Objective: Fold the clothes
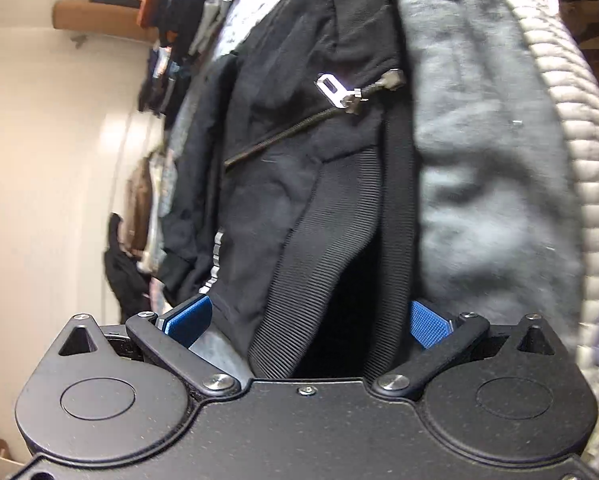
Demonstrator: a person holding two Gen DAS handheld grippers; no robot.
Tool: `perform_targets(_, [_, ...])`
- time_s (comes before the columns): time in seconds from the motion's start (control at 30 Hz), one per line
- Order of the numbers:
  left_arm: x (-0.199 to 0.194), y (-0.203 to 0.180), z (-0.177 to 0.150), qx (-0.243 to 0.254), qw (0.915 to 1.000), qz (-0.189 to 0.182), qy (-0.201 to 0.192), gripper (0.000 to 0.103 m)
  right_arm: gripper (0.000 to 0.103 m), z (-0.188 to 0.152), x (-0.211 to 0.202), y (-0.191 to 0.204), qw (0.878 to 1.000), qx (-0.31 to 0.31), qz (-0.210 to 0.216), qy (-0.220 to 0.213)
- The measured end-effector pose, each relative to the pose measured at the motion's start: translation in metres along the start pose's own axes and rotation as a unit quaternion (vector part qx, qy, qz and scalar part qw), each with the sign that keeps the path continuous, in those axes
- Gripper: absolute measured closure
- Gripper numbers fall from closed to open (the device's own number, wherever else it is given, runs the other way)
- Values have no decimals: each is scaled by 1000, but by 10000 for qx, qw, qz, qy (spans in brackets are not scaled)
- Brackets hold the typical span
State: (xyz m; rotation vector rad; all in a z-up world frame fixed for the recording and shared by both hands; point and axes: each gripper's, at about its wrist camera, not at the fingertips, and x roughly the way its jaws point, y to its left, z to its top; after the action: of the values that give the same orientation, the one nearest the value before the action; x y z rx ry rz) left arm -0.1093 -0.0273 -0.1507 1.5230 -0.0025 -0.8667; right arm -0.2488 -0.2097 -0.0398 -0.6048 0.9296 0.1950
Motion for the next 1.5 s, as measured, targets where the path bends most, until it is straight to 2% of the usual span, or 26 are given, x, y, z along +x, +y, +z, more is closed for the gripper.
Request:
perform_targets(0.03, [2, 1, 1, -33, 10000, 49, -28, 1, 3, -1, 1, 0, 10000, -13, -4, 2])
perform_targets(0.1, [5, 1, 3, -88, 9998, 130, -79, 14, 3, -3, 2, 0, 10000, -44, -12, 2])
perform_targets(0.13, [8, 0, 5, -124, 9997, 179, -60, 25, 3, -4, 3, 1, 10000, -66, -15, 1])
perform_targets(0.2, [12, -4, 7, -285, 9993, 246, -25, 38, 3, -7, 4, 2, 9998, -179, -77, -1])
perform_targets(0.27, [17, -9, 7, -507, 9983, 297, 11, 57, 3, -10, 5, 4, 9994, -331, -136, 10])
perform_targets(0.33, [17, -13, 8, -530, 9982, 270, 24, 69, 3, -13, 6, 7, 9985, -501, -215, -1])
perform_targets(0.47, [16, -5, 8, -763, 9969, 158, 66, 71, 3, -19, 6, 12, 9956, -860, -383, -34])
perform_targets(0.7, [13, -4, 7, -785, 9966, 198, 117, 70, 3, -27, 7, 29, 9876, -1503, -463, 28])
perform_targets(0.8, [14, -2, 8, -816, 9964, 189, 130, 70, 3, -30, 19, 37, 9788, -1913, -709, 190])
perform_targets(1.0, [13, 0, 7, -884, 9958, 182, 138, 69, 0, -36, 33, 48, 9605, -2591, -1008, 132])
perform_targets(1.2, [14, 2, 7, -943, 9953, 177, 137, 68, 1, -38, 40, 37, 9516, -2628, -1586, 152])
perform_targets(1.23, [14, 2, 7, -941, 9953, 177, 138, 68, 2, -39, 42, 37, 9509, -2682, -1528, 226])
perform_targets(1.3, [13, 2, 6, -942, 9953, 183, 147, 68, 2, -44, 46, 45, 9426, -2958, -1535, 201])
perform_targets(1.4, [13, 2, 6, -942, 9952, 194, 159, 67, 2, -53, 54, 58, 9192, -3532, -1741, 71])
perform_targets(1.43, [12, 2, 6, -944, 9952, 199, 162, 67, 2, -53, 55, 59, 9167, -3577, -1779, 47])
perform_targets(1.5, [12, 3, 6, -959, 9950, 203, 171, 66, 2, -51, 57, 56, 9206, -3450, -1831, -32])
